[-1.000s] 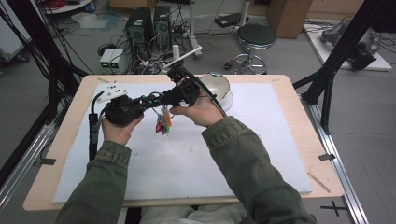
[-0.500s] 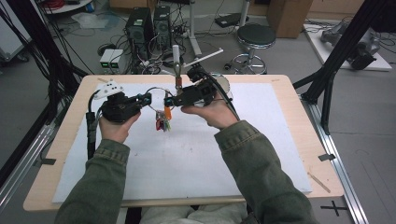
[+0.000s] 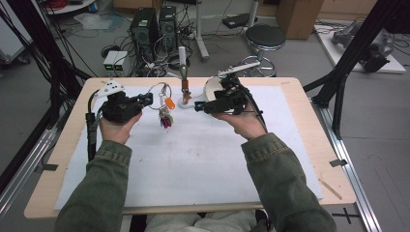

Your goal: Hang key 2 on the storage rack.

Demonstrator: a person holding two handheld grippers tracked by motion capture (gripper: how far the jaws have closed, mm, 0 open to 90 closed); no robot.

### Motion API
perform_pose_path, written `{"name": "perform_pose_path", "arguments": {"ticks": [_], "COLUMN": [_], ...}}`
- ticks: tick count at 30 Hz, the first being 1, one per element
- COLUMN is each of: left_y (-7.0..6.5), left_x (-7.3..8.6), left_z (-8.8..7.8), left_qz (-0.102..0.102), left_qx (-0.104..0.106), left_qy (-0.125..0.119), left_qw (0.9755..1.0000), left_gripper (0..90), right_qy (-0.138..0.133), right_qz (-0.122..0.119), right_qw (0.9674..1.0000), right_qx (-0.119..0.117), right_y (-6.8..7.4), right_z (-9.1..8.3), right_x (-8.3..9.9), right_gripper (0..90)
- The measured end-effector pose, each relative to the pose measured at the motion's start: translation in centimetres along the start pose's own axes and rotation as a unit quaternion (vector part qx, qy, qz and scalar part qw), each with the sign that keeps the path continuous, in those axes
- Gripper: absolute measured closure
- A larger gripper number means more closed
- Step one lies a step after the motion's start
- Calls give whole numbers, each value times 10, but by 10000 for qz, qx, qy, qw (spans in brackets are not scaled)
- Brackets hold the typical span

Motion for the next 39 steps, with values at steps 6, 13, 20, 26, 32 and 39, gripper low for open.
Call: {"name": "perform_pose_path", "arguments": {"ticks": [6, 13, 20, 26, 32, 39], "left_y": [9, 20, 31, 36, 43, 48], "left_x": [-3, -3, -5, -14, -14, -24], "left_z": [2, 4, 7, 11, 19, 29], "left_qz": [-58, -167, -169, -131, -124, -89], "left_qx": [-60, -107, -196, -207, -286, -333], "left_qy": [-1, -28, 41, 36, 165, 237], "left_qw": [10000, 9998, 9997, 9997, 9994, 9991], "left_gripper": [869, 869, 869, 869, 869, 869], "right_qy": [-115, -250, -387, -546, -678, -697], "right_qz": [-123, 41, 166, 255, 341, 410], "right_qw": [9989, 9969, 9938, 9905, 9869, 9832], "right_qx": [430, 748, 1030, 1234, 1421, 1636], "right_y": [-24, -55, -85, -103, -118, -132], "right_z": [-14, -30, -44, -61, -75, -85], "right_x": [16, 46, 77, 95, 118, 145], "right_gripper": [105, 104, 104, 102, 101, 101]}}
Point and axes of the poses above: each handheld gripper's, and its own axes: z roughly forward along the jaws, x roughly out of its underside, y roughly to its left, the point moved 10 cm from there along z, roughly forward along the jaws, and after that the axes turned 1 degree about -y, right-handed, at the moved point
